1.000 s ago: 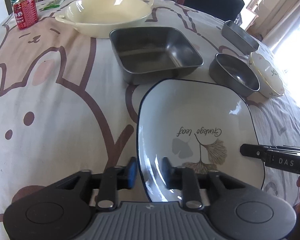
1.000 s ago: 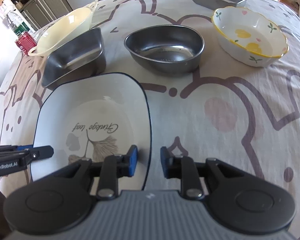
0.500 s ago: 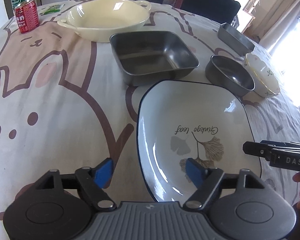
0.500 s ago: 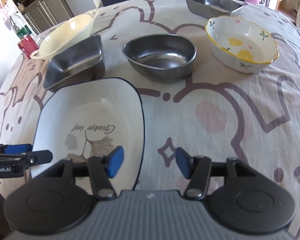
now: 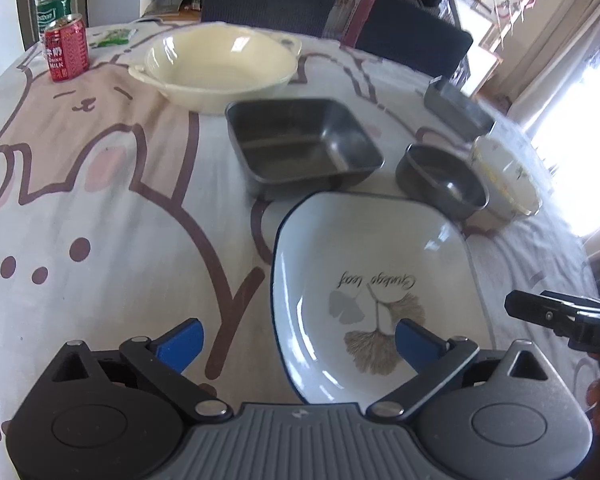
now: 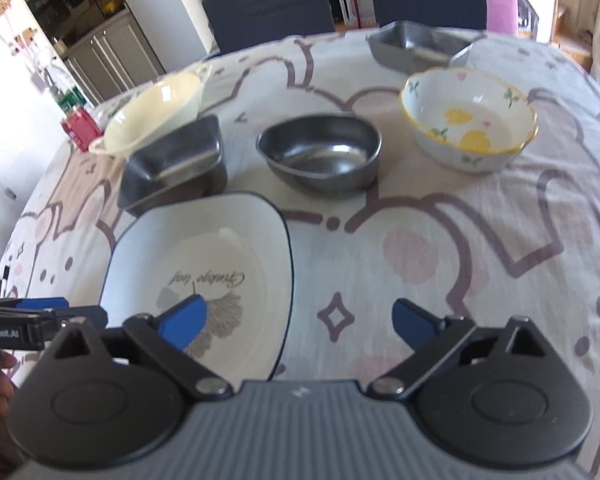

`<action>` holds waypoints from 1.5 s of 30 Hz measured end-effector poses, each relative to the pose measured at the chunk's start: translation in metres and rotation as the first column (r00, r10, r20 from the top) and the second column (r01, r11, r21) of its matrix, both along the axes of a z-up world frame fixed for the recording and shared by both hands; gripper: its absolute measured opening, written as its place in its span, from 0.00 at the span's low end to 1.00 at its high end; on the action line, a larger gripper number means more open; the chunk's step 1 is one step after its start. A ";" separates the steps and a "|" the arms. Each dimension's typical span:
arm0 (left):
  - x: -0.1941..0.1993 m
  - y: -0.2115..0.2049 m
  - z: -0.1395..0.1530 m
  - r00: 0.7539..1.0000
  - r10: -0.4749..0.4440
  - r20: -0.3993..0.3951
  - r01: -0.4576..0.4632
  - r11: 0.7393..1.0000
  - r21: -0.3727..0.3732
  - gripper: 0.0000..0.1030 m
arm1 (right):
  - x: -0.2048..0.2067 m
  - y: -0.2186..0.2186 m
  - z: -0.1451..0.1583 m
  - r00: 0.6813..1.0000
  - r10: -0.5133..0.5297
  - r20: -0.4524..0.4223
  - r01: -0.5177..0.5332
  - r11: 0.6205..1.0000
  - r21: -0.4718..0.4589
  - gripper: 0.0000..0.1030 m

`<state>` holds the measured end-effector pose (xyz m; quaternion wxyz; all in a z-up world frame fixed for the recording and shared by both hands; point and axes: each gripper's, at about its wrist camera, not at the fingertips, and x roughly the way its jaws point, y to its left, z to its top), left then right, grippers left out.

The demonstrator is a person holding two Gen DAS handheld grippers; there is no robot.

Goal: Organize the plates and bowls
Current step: 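Move both grippers to the cream two-handled bowl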

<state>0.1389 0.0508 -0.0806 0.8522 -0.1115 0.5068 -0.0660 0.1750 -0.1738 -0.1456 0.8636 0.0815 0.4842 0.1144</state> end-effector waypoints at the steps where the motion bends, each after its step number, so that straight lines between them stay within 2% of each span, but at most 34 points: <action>1: -0.001 0.001 0.004 1.000 0.004 0.012 -0.004 1.000 -0.005 0.99 | -0.002 0.000 0.004 1.000 -0.001 0.021 0.001 1.000 -0.002 1.00; 9: -0.013 0.015 0.039 0.989 0.056 0.140 -0.054 0.998 -0.015 1.00 | -0.015 -0.004 0.043 0.983 -0.004 0.186 0.000 1.000 0.024 1.00; 14: -0.005 0.029 0.067 0.968 0.122 0.218 -0.115 0.992 -0.042 1.00 | -0.012 -0.002 0.064 0.964 0.000 0.267 -0.016 0.998 0.059 1.00; 17: 0.008 0.037 0.087 0.952 0.151 0.266 -0.145 0.989 -0.042 1.00 | -0.004 0.004 0.078 0.946 0.026 0.322 -0.054 0.996 0.077 1.00; 20: 0.028 0.045 0.107 0.930 0.189 0.314 -0.180 0.982 -0.057 1.00 | 0.013 0.016 0.091 0.925 0.078 0.372 -0.102 0.994 0.047 1.00; 25: 0.071 0.060 0.123 0.898 0.260 0.356 -0.242 0.966 -0.096 1.00 | 0.056 0.036 0.108 0.899 0.112 0.423 -0.135 0.991 0.025 1.00; 29: 0.102 0.073 0.118 0.869 0.326 0.371 -0.302 0.945 -0.122 1.00 | 0.096 0.049 0.110 0.889 0.151 0.432 -0.186 0.982 0.038 1.00; 32: 0.123 0.085 0.105 0.864 0.379 0.332 -0.350 0.925 -0.146 1.00 | 0.129 0.056 0.103 0.893 0.130 0.431 -0.167 0.985 0.050 1.00; 37: 0.150 0.097 0.078 0.860 0.416 0.295 -0.402 0.909 -0.111 1.00 | 0.182 0.076 0.093 0.912 0.151 0.381 -0.157 0.987 -0.014 1.00; 42: 0.166 0.106 0.052 0.862 0.444 0.245 -0.448 0.893 -0.043 1.00 | 0.227 0.094 0.087 0.925 0.156 0.346 -0.169 0.986 0.008 1.00; 45: 0.175 0.113 0.043 0.853 0.477 0.210 -0.480 0.876 -0.041 1.00 | 0.249 0.109 0.082 0.912 0.187 0.365 -0.196 0.980 -0.011 1.00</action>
